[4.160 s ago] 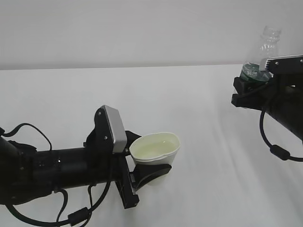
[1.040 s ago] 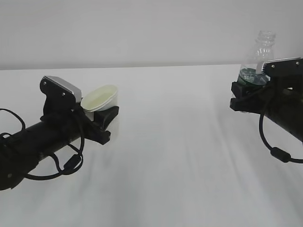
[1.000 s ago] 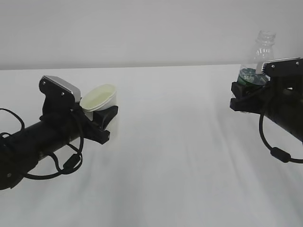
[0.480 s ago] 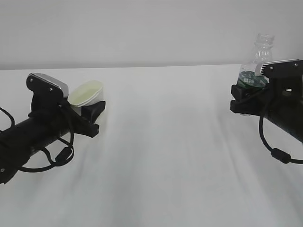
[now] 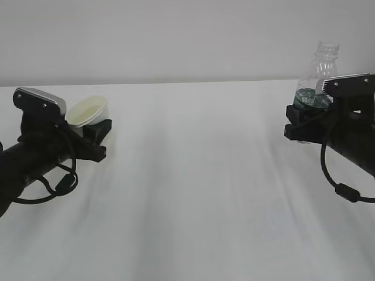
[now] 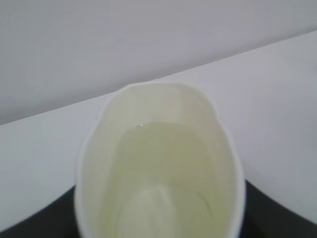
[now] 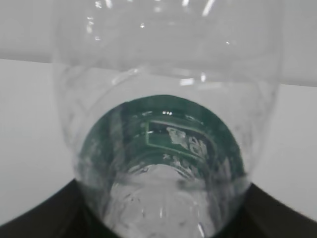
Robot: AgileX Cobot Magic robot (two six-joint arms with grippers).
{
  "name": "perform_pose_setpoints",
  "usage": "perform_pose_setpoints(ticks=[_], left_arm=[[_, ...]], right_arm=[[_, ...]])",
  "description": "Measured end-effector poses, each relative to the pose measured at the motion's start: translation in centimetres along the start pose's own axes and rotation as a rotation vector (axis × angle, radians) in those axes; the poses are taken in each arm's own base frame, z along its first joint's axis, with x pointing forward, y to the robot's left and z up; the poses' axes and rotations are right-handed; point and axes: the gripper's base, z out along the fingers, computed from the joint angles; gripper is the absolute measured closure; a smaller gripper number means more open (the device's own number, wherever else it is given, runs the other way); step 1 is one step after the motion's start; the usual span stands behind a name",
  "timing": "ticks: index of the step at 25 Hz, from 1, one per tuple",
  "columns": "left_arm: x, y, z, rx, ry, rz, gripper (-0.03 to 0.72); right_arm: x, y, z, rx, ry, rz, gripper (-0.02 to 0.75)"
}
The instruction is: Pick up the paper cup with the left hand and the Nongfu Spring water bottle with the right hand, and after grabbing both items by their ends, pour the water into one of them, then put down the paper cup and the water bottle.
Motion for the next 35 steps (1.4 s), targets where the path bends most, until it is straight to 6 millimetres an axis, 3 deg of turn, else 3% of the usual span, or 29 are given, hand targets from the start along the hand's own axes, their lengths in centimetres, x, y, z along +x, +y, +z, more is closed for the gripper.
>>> perform_pose_setpoints(ticks=[26,35], left_arm=[[0.4,5.0,-0.8,-0.182,0.007,-0.042,0.275],[0.4,5.6,-1.0,-0.23,0.008,-0.053,0.276]], right_arm=[[0.0,0.0,0.0,0.0,0.0,-0.002,0.301],[0.0,0.0,0.0,0.0,0.0,-0.003,0.301]])
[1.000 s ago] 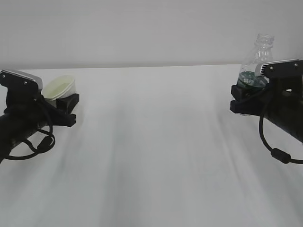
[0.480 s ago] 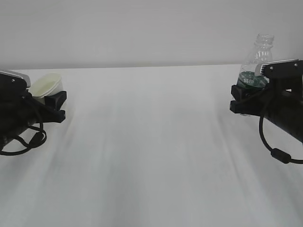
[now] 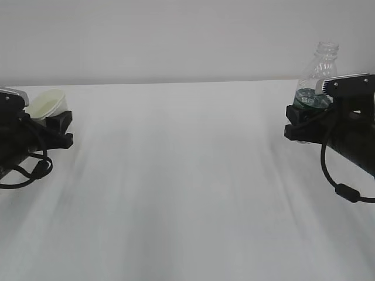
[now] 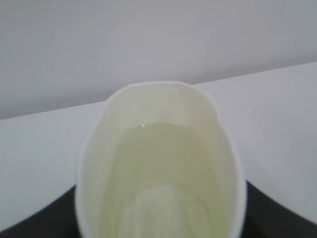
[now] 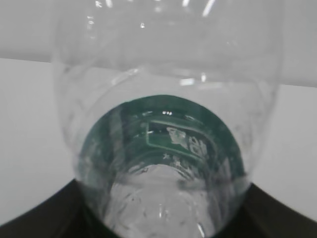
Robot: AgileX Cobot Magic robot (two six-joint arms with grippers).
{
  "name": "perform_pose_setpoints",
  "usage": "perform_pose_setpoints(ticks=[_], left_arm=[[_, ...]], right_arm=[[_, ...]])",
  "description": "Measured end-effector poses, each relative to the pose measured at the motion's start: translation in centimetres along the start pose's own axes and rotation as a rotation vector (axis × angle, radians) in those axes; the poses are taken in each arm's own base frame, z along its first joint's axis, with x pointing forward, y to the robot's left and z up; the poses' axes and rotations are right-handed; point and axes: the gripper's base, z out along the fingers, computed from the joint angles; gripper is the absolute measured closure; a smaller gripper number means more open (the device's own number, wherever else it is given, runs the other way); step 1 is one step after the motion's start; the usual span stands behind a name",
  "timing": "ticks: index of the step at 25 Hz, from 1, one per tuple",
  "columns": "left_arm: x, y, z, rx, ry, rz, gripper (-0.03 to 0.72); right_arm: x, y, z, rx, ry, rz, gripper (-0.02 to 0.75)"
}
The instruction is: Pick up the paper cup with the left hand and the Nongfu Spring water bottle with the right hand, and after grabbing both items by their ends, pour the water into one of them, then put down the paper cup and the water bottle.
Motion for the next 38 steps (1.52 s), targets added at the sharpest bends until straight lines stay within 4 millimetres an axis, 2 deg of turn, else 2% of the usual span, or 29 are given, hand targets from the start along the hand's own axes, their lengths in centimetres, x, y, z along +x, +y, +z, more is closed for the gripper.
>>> perform_pose_setpoints(ticks=[4,12,23,32,38], left_arm=[[0.0,0.0,0.0,-0.003,0.0,0.0,0.258],[0.0,0.2,0.0,-0.026,0.0,-0.009,0.276],[1.7,0.2,0.2,-0.033,0.05,-0.015,0.276],[2.1,0.2,0.2,-0.033,0.059,-0.015,0.276],[3.0,0.2,0.3,-0.035,0.087,-0.017,0.277]], right_arm=[[0.0,0.0,0.0,0.0,0.0,0.0,0.301],[0.0,0.0,0.0,0.0,0.0,-0.002,0.301],[0.0,0.0,0.0,0.0,0.004,-0.002,0.301],[0.1,0.0,0.0,0.0,0.008,-0.002,0.301],[0.1,0.0,0.0,0.0,0.01,-0.002,0.301]])
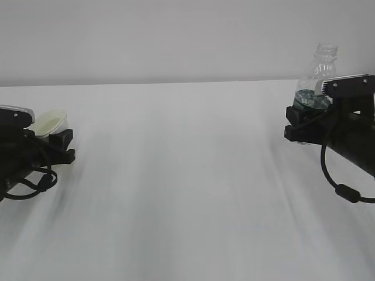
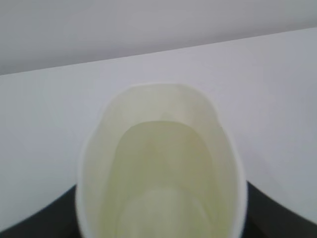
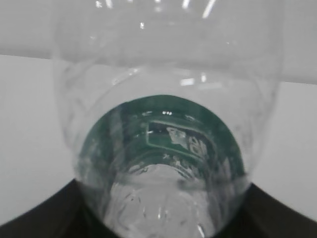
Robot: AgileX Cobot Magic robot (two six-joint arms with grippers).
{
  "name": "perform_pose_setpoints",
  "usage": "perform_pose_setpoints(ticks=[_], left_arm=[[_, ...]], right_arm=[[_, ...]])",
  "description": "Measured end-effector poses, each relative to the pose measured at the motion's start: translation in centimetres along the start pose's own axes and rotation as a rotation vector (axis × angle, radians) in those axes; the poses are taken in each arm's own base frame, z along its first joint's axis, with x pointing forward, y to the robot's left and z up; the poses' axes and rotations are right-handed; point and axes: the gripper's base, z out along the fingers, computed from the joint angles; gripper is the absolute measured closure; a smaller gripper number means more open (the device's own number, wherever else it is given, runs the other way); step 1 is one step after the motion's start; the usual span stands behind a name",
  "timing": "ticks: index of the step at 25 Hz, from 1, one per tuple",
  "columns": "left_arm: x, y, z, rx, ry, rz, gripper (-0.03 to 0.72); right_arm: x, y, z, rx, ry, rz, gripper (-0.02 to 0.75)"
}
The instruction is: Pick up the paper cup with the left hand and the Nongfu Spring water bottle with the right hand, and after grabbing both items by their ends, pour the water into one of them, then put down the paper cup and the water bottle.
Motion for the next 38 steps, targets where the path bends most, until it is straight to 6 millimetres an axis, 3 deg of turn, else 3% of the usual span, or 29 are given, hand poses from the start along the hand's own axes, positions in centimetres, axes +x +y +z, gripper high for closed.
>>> perform_pose_setpoints(ticks=[21,30,38], left_arm=[[0.1,0.1,0.0,-0.007,0.004,0.005,0.274],[0.1,0.1,0.0,-0.007,0.004,0.006,0.263],[1.1,0.0,0.2,-0.006,0.026,0.006,0.275]], right_arm=[[0.0,0.0,0.0,0.0,0.004,0.0,0.301],[2.0,0.2,0.6,-0.019,0.064,-0.012,0.301],[1.8,0.2,0.6,-0.02,0.036,-0.013,0.301]])
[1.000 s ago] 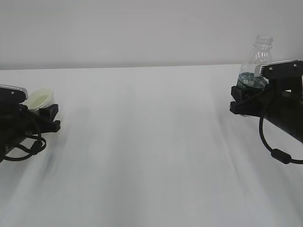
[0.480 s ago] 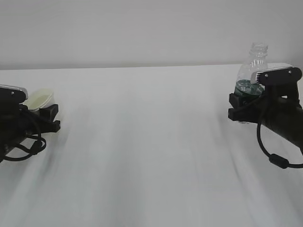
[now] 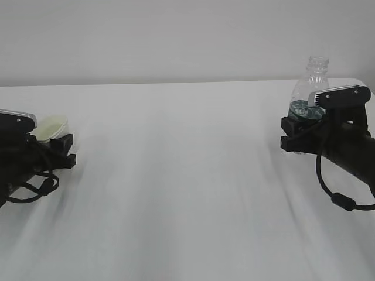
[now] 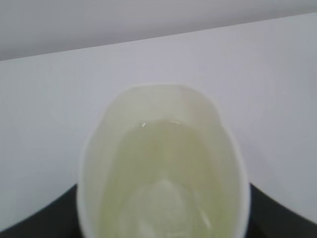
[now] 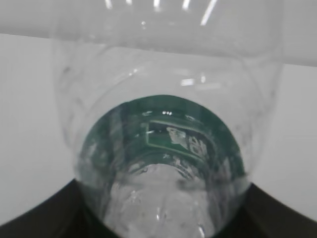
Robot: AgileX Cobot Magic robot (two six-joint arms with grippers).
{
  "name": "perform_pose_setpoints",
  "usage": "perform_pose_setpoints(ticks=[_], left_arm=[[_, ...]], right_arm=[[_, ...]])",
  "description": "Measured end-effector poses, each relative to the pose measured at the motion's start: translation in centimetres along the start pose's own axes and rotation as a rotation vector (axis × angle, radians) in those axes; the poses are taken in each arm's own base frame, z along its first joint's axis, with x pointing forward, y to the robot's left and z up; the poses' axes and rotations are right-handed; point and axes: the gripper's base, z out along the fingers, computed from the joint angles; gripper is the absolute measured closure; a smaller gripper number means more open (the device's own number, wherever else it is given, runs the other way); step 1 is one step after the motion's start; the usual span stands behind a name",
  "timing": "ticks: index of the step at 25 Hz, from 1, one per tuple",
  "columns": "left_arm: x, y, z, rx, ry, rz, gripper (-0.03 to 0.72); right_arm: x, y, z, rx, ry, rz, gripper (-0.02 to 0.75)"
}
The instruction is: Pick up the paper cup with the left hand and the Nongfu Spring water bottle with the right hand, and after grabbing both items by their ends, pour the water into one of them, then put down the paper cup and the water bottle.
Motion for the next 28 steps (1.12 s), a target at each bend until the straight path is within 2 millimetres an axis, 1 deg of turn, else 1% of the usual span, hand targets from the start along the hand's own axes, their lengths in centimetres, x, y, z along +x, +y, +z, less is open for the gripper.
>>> perform_pose_setpoints(ticks=[1,2,5,12,14,18,20,23,28], left_arm=[[0.03,0.0,0.05,0.0,0.0,0.0,0.276],[0.03,0.0,0.05,0.0,0.0,0.0,0.26],[0.0,0.0,0.09,0.0,-0.001,0.0,0.274],[0.0,0.0,0.09,0.0,-0.001,0.0,0.273],[0.0,0.0,0.09,0.0,-0.001,0.0,0.254],[-0.06,-0.05,0.08,0.006,-0.007,0.003,0.143],[-0.08,-0.05,0.08,0.006,-0.01,0.003,0.113],[-0.08,0.0,0.08,0.0,-0.009,0.0,0.099],[-0.08,0.0,0.08,0.0,-0.009,0.0,0.099]], right_arm=[[-0.01,0.01,0.0,-0.001,-0.001,-0.001,0.301],[-0.04,0.01,0.0,-0.001,-0.005,-0.001,0.301],[-0.08,0.01,0.0,-0.001,-0.009,-0.001,0.301],[-0.04,0.01,0.02,-0.001,-0.009,-0.001,0.301],[-0.04,0.01,0.02,-0.001,-0.009,-0.001,0.301],[-0.05,0.03,0.02,-0.003,-0.011,-0.002,0.301],[-0.05,0.03,0.02,-0.003,-0.011,-0.002,0.301],[-0.05,0.03,0.02,-0.003,-0.011,-0.002,0.301],[-0.05,0.03,0.02,-0.003,-0.011,-0.002,0.301]])
